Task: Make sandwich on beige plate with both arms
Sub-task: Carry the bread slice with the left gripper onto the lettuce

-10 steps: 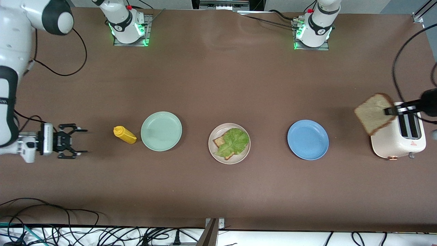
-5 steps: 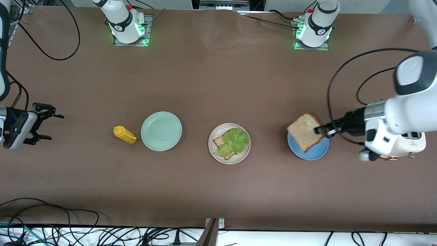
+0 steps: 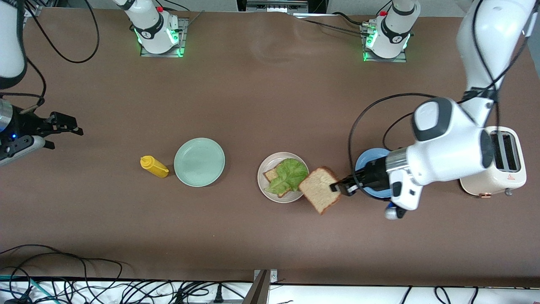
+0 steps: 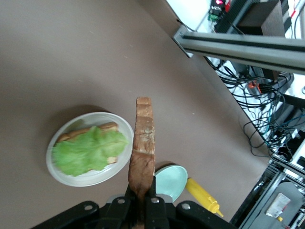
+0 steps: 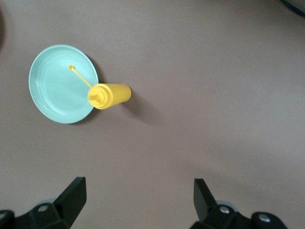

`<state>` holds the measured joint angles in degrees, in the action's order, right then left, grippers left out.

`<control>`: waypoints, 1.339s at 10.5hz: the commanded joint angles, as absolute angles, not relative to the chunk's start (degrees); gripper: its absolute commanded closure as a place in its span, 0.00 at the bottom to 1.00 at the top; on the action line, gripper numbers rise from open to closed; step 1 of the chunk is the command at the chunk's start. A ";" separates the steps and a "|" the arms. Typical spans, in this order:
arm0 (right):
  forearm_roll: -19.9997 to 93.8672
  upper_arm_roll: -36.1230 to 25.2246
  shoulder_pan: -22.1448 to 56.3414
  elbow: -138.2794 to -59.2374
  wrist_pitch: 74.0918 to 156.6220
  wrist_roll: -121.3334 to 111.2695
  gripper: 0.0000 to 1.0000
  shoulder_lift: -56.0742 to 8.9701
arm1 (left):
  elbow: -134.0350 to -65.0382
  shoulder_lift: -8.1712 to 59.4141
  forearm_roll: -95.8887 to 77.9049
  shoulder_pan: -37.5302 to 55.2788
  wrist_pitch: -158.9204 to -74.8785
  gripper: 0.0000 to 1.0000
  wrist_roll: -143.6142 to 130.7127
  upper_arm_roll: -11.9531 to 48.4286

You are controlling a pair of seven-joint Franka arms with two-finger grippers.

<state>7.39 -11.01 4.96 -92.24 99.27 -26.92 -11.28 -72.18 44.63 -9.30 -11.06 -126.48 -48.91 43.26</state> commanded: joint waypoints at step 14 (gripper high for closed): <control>1.33 -9.40 8.61 -92.99 96.50 -8.79 0.00 -5.80 | -74.79 51.15 -10.37 2.02 -127.02 0.76 -49.13 34.19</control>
<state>3.15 -9.16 7.97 -92.85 96.28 -9.83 -6.64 -74.43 52.15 -9.30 1.76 -129.56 -49.07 34.95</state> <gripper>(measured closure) 0.000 0.885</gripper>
